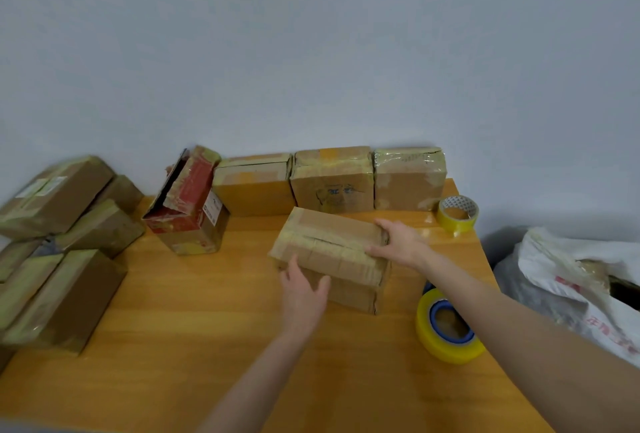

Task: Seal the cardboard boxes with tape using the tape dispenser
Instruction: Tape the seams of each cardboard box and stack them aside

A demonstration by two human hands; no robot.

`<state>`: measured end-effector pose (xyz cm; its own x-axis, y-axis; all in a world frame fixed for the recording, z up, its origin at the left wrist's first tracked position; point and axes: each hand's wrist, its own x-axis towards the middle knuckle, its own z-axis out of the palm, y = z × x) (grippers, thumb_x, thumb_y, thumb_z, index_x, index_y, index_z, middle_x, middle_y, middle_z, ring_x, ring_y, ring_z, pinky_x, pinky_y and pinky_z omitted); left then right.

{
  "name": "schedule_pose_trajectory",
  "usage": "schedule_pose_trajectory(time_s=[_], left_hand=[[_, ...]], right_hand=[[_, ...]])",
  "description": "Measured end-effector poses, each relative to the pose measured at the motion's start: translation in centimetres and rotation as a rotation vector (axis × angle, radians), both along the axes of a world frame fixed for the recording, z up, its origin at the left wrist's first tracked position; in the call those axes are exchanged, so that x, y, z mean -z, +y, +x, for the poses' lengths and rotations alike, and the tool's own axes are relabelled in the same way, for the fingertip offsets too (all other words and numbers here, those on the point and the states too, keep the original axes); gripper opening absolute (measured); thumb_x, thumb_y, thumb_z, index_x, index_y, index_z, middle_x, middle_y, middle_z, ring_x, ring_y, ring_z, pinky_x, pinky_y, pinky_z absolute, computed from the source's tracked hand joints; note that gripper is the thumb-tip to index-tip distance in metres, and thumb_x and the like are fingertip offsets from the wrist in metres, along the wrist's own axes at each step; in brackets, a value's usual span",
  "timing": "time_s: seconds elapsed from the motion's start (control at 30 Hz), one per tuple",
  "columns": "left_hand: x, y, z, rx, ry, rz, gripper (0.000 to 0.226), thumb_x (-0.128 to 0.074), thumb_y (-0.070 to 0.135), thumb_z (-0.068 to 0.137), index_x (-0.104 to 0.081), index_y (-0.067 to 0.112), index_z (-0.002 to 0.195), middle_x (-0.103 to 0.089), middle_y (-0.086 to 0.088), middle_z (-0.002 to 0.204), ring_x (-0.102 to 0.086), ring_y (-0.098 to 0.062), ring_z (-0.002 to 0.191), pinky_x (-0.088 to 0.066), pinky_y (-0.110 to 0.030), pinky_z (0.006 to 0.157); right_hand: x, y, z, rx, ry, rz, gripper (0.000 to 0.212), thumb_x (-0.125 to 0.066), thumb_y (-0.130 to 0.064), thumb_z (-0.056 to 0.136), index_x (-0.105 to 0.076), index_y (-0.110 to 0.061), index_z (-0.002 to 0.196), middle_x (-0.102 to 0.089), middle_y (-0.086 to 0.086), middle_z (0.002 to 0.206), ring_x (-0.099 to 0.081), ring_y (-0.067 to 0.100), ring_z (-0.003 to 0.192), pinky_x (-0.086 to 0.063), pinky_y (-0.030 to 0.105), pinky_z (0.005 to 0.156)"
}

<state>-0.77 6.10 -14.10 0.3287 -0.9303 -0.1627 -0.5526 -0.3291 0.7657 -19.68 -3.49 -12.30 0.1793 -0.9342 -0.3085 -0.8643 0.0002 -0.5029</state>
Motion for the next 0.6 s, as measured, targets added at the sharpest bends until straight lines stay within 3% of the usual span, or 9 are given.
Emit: schedule_pose_trajectory(time_s=[0.07, 0.13, 0.27, 0.33, 0.4, 0.5, 0.6], left_hand=[[0.7, -0.3, -0.4, 0.063, 0.091, 0.094, 0.087, -0.062, 0.036, 0.091, -0.006, 0.017, 0.154, -0.022, -0.009, 0.153, -0.035, -0.026, 0.135, -0.038, -0.04, 0.108], [0.8, -1.2, -0.3, 0.151, 0.095, 0.127, 0.085, -0.062, 0.039, 0.09, -0.008, 0.023, 0.154, -0.021, -0.005, 0.156, -0.031, -0.024, 0.139, -0.035, -0.043, 0.111], [0.3, -1.6, -0.5, 0.305, 0.118, 0.121, 0.082, -0.065, 0.042, 0.088, -0.018, 0.027, 0.153, -0.007, -0.001, 0.16, -0.019, -0.023, 0.144, -0.032, -0.045, 0.114], [0.4, -1.1, -1.1, 0.39, 0.062, 0.154, 0.092, -0.069, 0.05, 0.081, -0.016, 0.027, 0.153, 0.007, 0.0, 0.16, -0.012, -0.025, 0.147, -0.029, -0.045, 0.115], [0.5, -0.5, -1.7, 0.454, -0.19, 0.179, 0.105, -0.065, 0.066, 0.074, -0.008, 0.027, 0.154, 0.022, -0.002, 0.158, -0.006, -0.027, 0.148, -0.025, -0.046, 0.117], [0.1, -0.3, -2.0, 0.592, -0.726, 0.034, 0.105, -0.047, 0.08, 0.074, 0.005, 0.033, 0.152, 0.031, -0.003, 0.155, 0.016, -0.025, 0.147, -0.002, -0.047, 0.12], [0.2, -0.6, -2.6, 0.771, -0.83, -0.06, 0.081, -0.036, 0.073, 0.085, 0.005, 0.046, 0.149, 0.015, 0.004, 0.16, 0.01, -0.022, 0.148, 0.003, -0.045, 0.12]], right_hand=[[-0.1, 0.4, 0.4, -0.032, 0.106, 0.001, 0.072, -0.055, -0.063, 0.086, -0.036, -0.03, 0.147, -0.055, 0.001, 0.138, -0.052, 0.023, 0.123, -0.049, 0.035, 0.091], [0.3, 2.0, 0.5, -0.059, 0.148, 0.029, 0.07, -0.048, -0.067, 0.088, -0.036, -0.032, 0.147, -0.061, 0.0, 0.129, -0.059, 0.023, 0.114, -0.049, 0.032, 0.078], [1.3, 4.7, 0.0, 0.037, 0.039, 0.011, 0.062, -0.046, -0.065, 0.09, -0.043, -0.029, 0.14, -0.068, -0.003, 0.089, -0.066, 0.019, 0.086, -0.056, 0.036, 0.07], [1.5, 5.2, -0.4, 0.06, 0.047, -0.011, 0.056, -0.045, -0.06, 0.093, -0.043, -0.029, 0.14, -0.068, -0.003, 0.092, -0.066, 0.02, 0.085, -0.057, 0.037, 0.068], [1.4, 5.6, -1.0, 0.046, -0.002, 0.006, 0.055, -0.047, -0.057, 0.094, -0.043, -0.03, 0.142, -0.067, -0.006, 0.092, -0.067, 0.018, 0.085, -0.057, 0.037, 0.072], [1.0, 5.9, -4.1, 0.114, -0.034, -0.019, 0.056, -0.052, -0.057, 0.092, -0.046, -0.03, 0.141, -0.067, -0.004, 0.106, -0.063, 0.017, 0.098, -0.053, 0.034, 0.081], [1.8, 6.6, -9.8, 0.343, -0.011, 0.017, 0.072, -0.061, -0.056, 0.087, -0.04, -0.019, 0.145, -0.059, 0.006, 0.129, -0.057, 0.023, 0.114, -0.049, 0.035, 0.087]])
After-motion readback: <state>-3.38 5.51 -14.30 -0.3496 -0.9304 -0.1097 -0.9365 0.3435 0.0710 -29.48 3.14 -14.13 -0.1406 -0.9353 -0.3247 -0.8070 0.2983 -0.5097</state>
